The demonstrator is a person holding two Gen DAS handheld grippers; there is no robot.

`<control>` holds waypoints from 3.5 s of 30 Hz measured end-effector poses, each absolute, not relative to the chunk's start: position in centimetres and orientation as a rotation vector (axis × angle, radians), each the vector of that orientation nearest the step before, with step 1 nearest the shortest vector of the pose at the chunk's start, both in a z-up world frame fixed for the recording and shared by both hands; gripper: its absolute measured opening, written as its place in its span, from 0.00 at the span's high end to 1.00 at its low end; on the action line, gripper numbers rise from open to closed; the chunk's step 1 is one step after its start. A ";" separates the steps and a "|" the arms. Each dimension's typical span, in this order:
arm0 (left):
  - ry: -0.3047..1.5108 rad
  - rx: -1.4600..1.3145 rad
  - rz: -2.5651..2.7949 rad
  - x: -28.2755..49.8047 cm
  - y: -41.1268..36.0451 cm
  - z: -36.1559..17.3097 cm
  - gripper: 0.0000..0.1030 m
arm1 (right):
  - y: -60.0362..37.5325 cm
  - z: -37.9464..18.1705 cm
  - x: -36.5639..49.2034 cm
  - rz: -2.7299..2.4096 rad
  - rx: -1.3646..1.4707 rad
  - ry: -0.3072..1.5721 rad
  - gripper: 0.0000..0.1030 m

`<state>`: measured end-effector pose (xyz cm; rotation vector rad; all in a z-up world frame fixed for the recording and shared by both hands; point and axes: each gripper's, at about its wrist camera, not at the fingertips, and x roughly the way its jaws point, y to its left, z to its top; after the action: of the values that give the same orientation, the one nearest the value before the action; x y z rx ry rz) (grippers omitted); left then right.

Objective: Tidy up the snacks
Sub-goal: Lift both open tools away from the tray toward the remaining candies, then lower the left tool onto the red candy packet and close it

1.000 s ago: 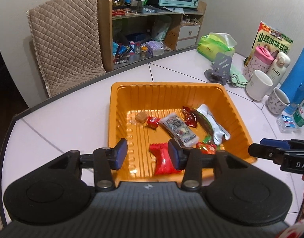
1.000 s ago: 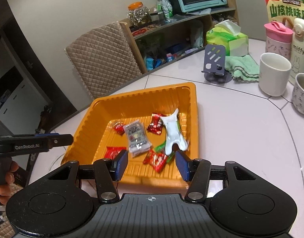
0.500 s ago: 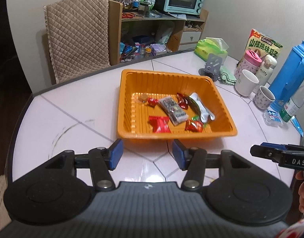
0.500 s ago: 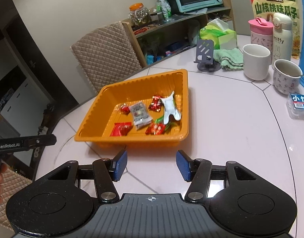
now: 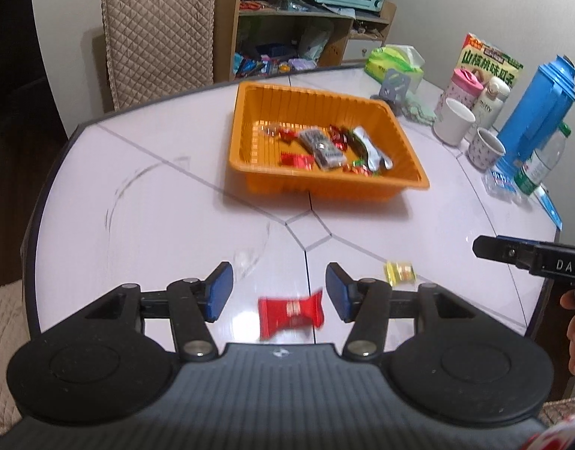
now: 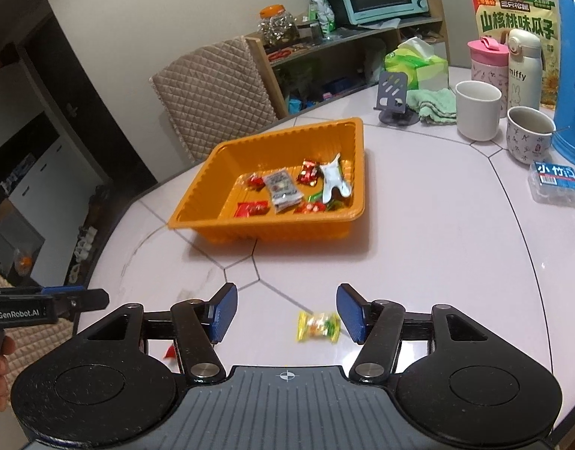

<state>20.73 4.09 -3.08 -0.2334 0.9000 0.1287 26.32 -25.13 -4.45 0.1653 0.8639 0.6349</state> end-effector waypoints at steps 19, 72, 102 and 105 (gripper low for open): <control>0.998 -0.226 0.107 15.8 1.1 -6.2 0.37 | -24.1 -7.7 20.3 0.669 0.092 0.984 0.41; 1.041 0.068 -0.060 22.7 2.5 -12.6 0.37 | -24.1 -11.8 22.8 0.515 0.073 1.070 0.39; 1.075 -0.010 -0.095 26.4 2.8 -14.3 0.57 | -24.4 -12.3 24.0 0.495 0.090 1.089 0.39; 1.076 -0.028 -0.103 26.4 2.9 -14.3 0.64 | -24.4 -12.4 24.0 0.499 0.093 1.094 0.39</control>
<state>26.35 2.85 -14.34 -0.0277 1.0756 -0.1028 24.02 -24.37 -12.36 0.0930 1.0936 0.4991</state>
